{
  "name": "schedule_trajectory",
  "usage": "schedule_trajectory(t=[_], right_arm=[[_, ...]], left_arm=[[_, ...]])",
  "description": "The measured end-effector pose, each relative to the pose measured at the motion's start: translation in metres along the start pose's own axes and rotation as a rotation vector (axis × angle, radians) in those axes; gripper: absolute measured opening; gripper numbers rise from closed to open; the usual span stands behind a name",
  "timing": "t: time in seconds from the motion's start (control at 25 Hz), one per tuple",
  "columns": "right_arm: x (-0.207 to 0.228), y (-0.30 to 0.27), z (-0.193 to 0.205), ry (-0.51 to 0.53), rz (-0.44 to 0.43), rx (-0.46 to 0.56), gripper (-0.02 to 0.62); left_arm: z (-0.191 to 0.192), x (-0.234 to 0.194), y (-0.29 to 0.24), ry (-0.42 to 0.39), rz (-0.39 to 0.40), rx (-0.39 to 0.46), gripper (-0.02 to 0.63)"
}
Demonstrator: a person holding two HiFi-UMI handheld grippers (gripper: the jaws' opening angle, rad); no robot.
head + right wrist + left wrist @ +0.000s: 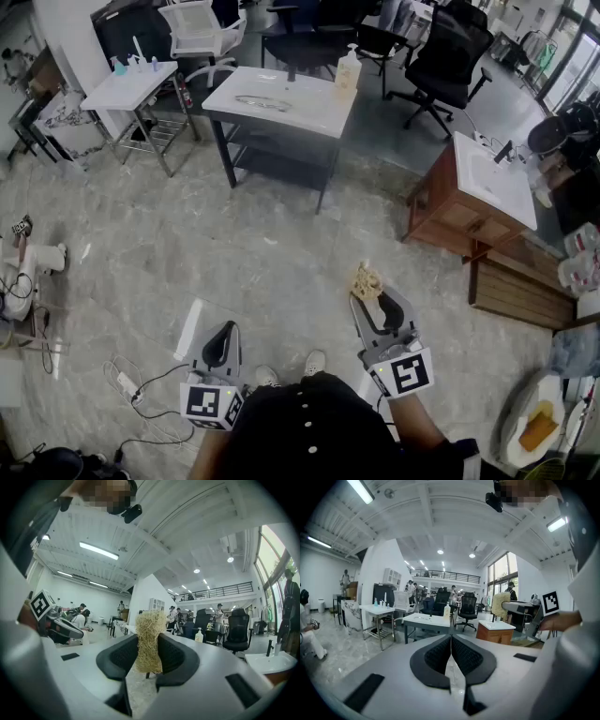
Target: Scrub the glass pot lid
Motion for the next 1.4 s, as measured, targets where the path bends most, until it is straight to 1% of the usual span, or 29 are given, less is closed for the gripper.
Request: schedule_trajectory(t=[0.24, 0.44, 0.56, 0.76, 0.92, 1.12, 1.4], right_arm=[[0.013, 0.000, 0.002, -0.006, -0.006, 0.007, 0.140], [0.037, 0.004, 0.003, -0.050, 0.009, 0.048, 0.141], [0.051, 0.006, 0.006, -0.048, -0.009, 0.055, 0.141], [0.067, 0.001, 0.013, -0.060, -0.049, 0.059, 0.141], [0.071, -0.010, 0.014, -0.058, -0.063, 0.062, 0.141], [0.074, -0.031, 0.018, -0.059, -0.055, 0.059, 0.141], [0.088, -0.078, 0.018, -0.035, -0.032, 0.069, 0.141]], left_arm=[[-0.002, 0.009, -0.010, -0.008, -0.002, -0.002, 0.028], [-0.008, 0.021, -0.023, -0.011, -0.021, 0.001, 0.028], [-0.011, 0.030, -0.032, -0.009, -0.043, 0.009, 0.028], [-0.018, 0.042, -0.043, 0.009, -0.067, 0.065, 0.028], [-0.020, 0.044, -0.050, 0.028, -0.073, 0.056, 0.028], [-0.019, 0.027, -0.066, 0.036, -0.064, 0.043, 0.028], [-0.034, -0.014, -0.114, 0.032, -0.033, 0.064, 0.028]])
Point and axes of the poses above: the fingertips, and each gripper's own axes: y backward along the fingers, x to its right, z out of its underside, the point moved 6 cm from there along y, backward along the fingers, and after that the axes turned 5 degrees about z, right-handed, at the moved point
